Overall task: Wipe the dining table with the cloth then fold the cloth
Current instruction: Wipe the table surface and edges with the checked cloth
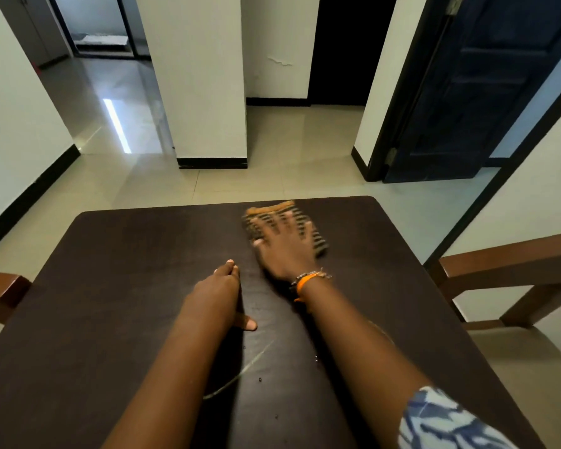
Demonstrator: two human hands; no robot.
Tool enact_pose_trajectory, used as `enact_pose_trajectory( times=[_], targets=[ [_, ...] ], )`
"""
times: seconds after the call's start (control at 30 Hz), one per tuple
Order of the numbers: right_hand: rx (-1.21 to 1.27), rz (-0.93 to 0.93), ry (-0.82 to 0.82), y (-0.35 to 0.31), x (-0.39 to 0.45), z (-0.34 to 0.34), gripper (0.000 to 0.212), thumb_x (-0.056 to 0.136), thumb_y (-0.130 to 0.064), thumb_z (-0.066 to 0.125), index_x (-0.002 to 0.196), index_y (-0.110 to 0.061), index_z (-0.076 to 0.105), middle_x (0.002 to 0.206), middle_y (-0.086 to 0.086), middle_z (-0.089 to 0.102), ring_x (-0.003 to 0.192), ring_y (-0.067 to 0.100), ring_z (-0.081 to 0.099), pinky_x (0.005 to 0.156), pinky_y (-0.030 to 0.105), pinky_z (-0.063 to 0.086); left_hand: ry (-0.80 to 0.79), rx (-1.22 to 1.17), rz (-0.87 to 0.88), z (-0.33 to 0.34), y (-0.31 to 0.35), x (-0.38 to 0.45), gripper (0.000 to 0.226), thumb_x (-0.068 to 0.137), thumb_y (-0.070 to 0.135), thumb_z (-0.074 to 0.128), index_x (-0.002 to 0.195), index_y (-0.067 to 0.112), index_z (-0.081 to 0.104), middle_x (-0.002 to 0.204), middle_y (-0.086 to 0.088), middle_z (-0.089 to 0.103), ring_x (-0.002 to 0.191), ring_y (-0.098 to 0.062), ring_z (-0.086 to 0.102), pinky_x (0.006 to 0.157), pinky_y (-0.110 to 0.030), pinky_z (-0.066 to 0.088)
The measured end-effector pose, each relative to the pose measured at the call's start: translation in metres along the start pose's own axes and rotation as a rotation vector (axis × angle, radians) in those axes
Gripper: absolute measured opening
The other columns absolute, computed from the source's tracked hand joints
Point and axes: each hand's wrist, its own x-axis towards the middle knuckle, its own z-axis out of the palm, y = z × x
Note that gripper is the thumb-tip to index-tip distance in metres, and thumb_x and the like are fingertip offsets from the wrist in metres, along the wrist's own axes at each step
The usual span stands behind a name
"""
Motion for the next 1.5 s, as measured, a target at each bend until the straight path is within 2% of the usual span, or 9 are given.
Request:
enact_pose_trajectory(
  times=[0.1,0.2,0.43,0.57,0.8,0.93,1.0,1.23,1.5],
  targets=[
    [0.016,-0.122,-0.013,-0.028,-0.014,0.008,0.047,0.096,-0.041,0.032,0.143,-0.037,0.026,0.156,-0.004,0.016,0.145,0.023,0.003,0.113,0.054,-0.007,0.015,0.031,-0.014,-0.003,0.007,-0.001,0.105,0.072,0.041,0.075,0.150,0.010,0.012,0.158,-0.005,0.013,0.140,-0.026,0.028,0.111,-0.035,0.030],
    [-0.011,-0.104,0.000,0.004,-0.021,0.000,0.048,0.096,-0.044,0.031,0.143,-0.038,0.024,0.156,-0.006,0.016,0.145,0.021,0.004,0.114,0.052,-0.003,-0.019,0.034,-0.031,-0.005,0.010,-0.002,0.106,0.074,0.039,0.074,0.150,0.007,0.006,0.159,-0.006,0.004,0.144,-0.026,0.020,0.115,-0.035,0.024],
    [-0.059,0.330,0.094,0.141,-0.052,-0.043,0.048,0.098,-0.039,0.031,0.144,-0.030,0.023,0.156,0.000,0.017,0.144,0.025,0.010,0.115,0.055,0.007,-0.019,-0.039,-0.011,0.000,0.002,-0.005,0.110,0.074,0.042,0.073,0.151,0.008,0.002,0.160,-0.002,-0.004,0.146,-0.024,0.012,0.117,-0.036,0.018],
    [-0.032,0.465,0.101,0.140,-0.057,-0.045,0.048,0.098,-0.037,0.031,0.144,-0.031,0.023,0.157,0.000,0.014,0.144,0.026,0.006,0.115,0.056,0.003,-0.009,-0.051,-0.006,0.001,-0.001,-0.004,0.110,0.075,0.041,0.072,0.150,0.008,0.000,0.160,-0.002,-0.005,0.146,-0.024,0.012,0.117,-0.035,0.019],
    [-0.017,0.083,0.054,0.015,-0.061,-0.008,0.048,0.097,-0.039,0.032,0.144,-0.036,0.022,0.157,-0.002,0.012,0.145,0.025,0.001,0.113,0.055,-0.006,0.003,-0.082,-0.039,0.001,0.006,-0.005,0.104,0.078,0.035,0.072,0.150,0.005,0.004,0.160,-0.004,-0.002,0.147,-0.025,0.007,0.118,-0.037,0.018],
    [0.021,-0.128,-0.041,-0.036,-0.069,0.002,0.047,0.096,-0.040,0.033,0.142,-0.038,0.026,0.156,-0.003,0.015,0.145,0.025,0.002,0.113,0.055,-0.007,0.201,-0.179,-0.102,0.016,0.012,-0.022,0.073,0.083,0.029,0.066,0.144,0.009,0.031,0.156,-0.008,0.021,0.145,-0.030,0.012,0.118,-0.047,0.014],
    [0.034,-0.146,-0.041,-0.025,-0.075,-0.001,0.047,0.096,-0.041,0.034,0.142,-0.040,0.026,0.156,-0.005,0.017,0.145,0.023,0.003,0.113,0.053,-0.005,0.260,-0.186,-0.095,0.025,0.015,-0.039,0.078,0.085,0.037,0.062,0.147,0.009,0.024,0.158,-0.008,0.014,0.146,-0.028,0.006,0.118,-0.047,0.008],
    [-0.016,0.173,0.036,0.097,-0.102,-0.035,0.047,0.097,-0.041,0.031,0.143,-0.037,0.023,0.157,-0.005,0.015,0.145,0.022,0.005,0.116,0.054,0.000,0.030,0.119,0.053,0.026,0.027,-0.062,0.122,0.061,0.071,0.062,0.150,0.008,0.006,0.160,-0.004,0.001,0.145,-0.027,-0.016,0.114,-0.048,-0.013],
    [0.011,0.443,0.026,0.136,-0.119,-0.050,0.047,0.099,-0.038,0.028,0.145,-0.036,0.018,0.158,-0.004,0.008,0.145,0.022,-0.003,0.115,0.052,-0.006,-0.015,0.164,0.038,0.030,0.030,-0.067,0.125,0.062,0.065,0.067,0.150,0.008,-0.001,0.160,-0.004,-0.003,0.147,-0.028,-0.007,0.114,-0.049,-0.013]
  ],
)
